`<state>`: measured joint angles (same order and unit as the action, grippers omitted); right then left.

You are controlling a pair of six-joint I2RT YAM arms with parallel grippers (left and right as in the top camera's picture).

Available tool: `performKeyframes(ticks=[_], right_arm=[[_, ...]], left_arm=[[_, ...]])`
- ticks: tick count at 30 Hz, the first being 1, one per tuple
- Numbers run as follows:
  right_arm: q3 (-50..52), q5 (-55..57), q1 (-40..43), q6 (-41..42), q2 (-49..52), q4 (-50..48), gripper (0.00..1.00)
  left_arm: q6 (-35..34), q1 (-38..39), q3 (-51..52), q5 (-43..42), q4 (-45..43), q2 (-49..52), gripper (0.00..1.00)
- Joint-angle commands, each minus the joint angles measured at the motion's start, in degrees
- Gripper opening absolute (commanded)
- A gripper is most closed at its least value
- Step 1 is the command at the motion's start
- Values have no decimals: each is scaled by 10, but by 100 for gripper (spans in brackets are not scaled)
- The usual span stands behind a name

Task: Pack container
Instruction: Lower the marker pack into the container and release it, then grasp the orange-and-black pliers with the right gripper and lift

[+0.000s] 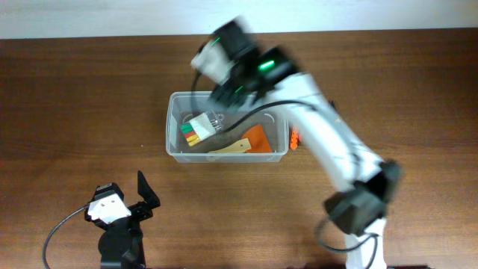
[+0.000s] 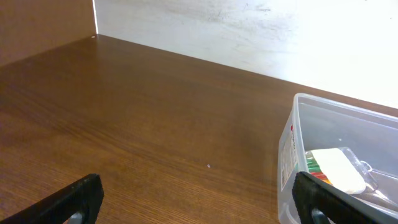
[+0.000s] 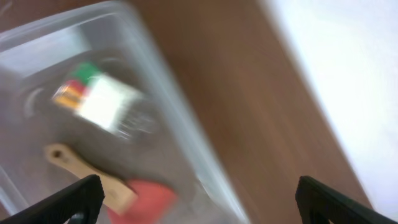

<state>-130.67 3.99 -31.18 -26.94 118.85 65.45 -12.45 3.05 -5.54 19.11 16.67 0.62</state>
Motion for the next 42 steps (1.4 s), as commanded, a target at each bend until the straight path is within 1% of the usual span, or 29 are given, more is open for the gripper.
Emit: performKeyframes(ticks=[1, 4, 7, 10, 13, 15, 19, 25, 32, 39, 42], right_arm=[[-53, 42, 103, 112, -59, 38, 99], [-53, 14, 203, 193, -62, 75, 99], [-38, -52, 287, 252, -43, 108, 91], [14, -99, 346, 264, -17, 115, 83], [87, -96, 373, 264, 7, 105, 81], [156, -96, 381, 264, 20, 85, 80], [249, -96, 383, 264, 27, 38, 79], [354, -70, 384, 264, 27, -28, 69], [410, -50, 384, 264, 27, -70, 47], [450, -53, 383, 264, 27, -101, 47], [462, -58, 383, 264, 27, -109, 42]], left_arm=[[5, 2, 2, 2, 0, -3, 99], [5, 2, 2, 2, 0, -3, 99], [5, 2, 2, 2, 0, -3, 99], [5, 2, 2, 2, 0, -3, 99], [5, 2, 2, 2, 0, -3, 99], [5, 2, 2, 2, 0, -3, 99], [5, 2, 2, 2, 0, -3, 99], [5, 2, 2, 2, 0, -3, 99], [5, 2, 2, 2, 0, -3, 99], [5, 2, 2, 2, 0, -3, 99], [5, 2, 2, 2, 0, -3, 99]])
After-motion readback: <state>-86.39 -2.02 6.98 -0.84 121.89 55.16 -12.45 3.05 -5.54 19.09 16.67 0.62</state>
